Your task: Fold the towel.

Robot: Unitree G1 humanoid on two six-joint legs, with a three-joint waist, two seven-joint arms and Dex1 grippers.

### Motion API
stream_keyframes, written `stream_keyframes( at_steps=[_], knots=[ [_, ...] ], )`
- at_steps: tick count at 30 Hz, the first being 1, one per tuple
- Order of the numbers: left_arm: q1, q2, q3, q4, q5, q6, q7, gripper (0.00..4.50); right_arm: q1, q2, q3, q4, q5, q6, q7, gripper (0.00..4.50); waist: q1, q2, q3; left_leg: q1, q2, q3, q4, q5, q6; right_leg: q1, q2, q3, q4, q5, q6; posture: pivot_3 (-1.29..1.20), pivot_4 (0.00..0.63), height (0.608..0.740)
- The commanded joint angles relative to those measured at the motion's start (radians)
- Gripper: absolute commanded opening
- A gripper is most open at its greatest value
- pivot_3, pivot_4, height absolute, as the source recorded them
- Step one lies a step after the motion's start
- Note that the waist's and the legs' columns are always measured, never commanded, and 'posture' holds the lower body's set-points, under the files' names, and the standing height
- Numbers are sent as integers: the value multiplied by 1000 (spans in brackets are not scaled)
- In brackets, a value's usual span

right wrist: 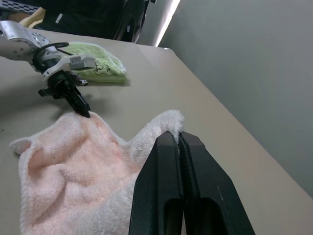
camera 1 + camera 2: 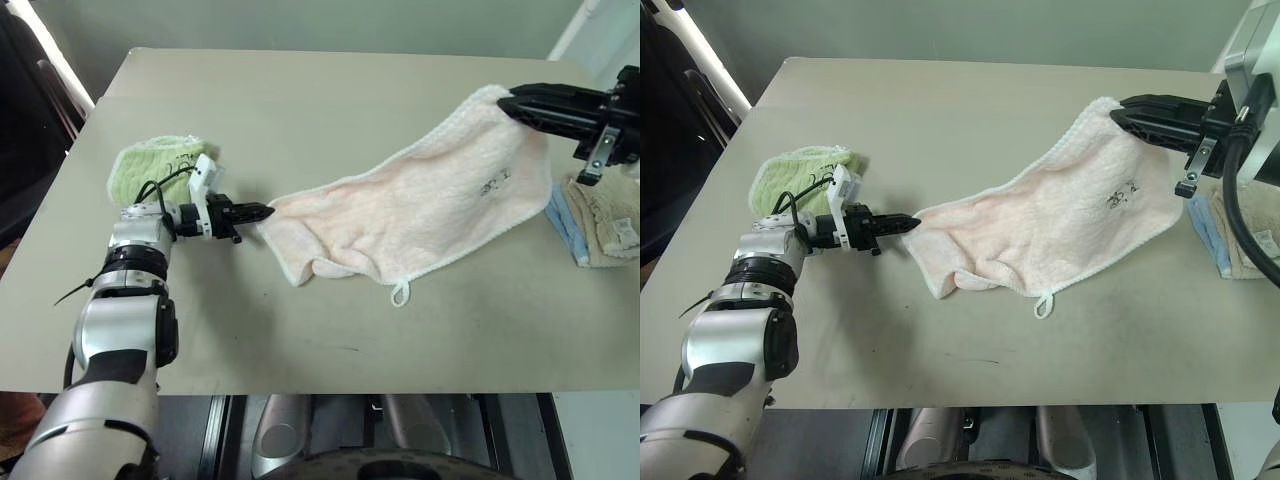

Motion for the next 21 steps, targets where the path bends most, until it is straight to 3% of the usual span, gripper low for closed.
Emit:
stream_keyframes(
  at_steps=[1, 7, 15, 21],
  knots=[
    [-34, 7, 45, 0, -23, -49, 59, 49, 1, -24, -41, -22, 1, -19, -13, 0, 0, 0, 0, 0, 0, 0, 0, 0, 0, 0, 0, 0, 0, 0, 0, 0, 150, 697],
    [-152, 25, 156, 39, -74, -125, 275, 49, 15, -27, -58, 47, -45, -65, -33, 0, 2, 0, 0, -2, 0, 0, 1, 1, 0, -1, 0, 0, 0, 0, 2, 0, 150, 697],
    [-219, 36, 182, 60, -77, -136, 253, 49, 6, -6, -42, 170, -106, -156, -61, 0, 0, 0, 0, -3, -1, 1, 1, 1, 1, -3, -1, 1, 0, 4, 7, 0, 150, 697],
    [-278, 34, 169, 91, -49, -146, 272, 49, -93, 76, 14, 359, -184, -252, -111, 0, -2, 0, 0, -4, -1, 1, 1, 1, 1, -3, -1, 1, 0, 6, 8, 0, 150, 697]
  ],
)
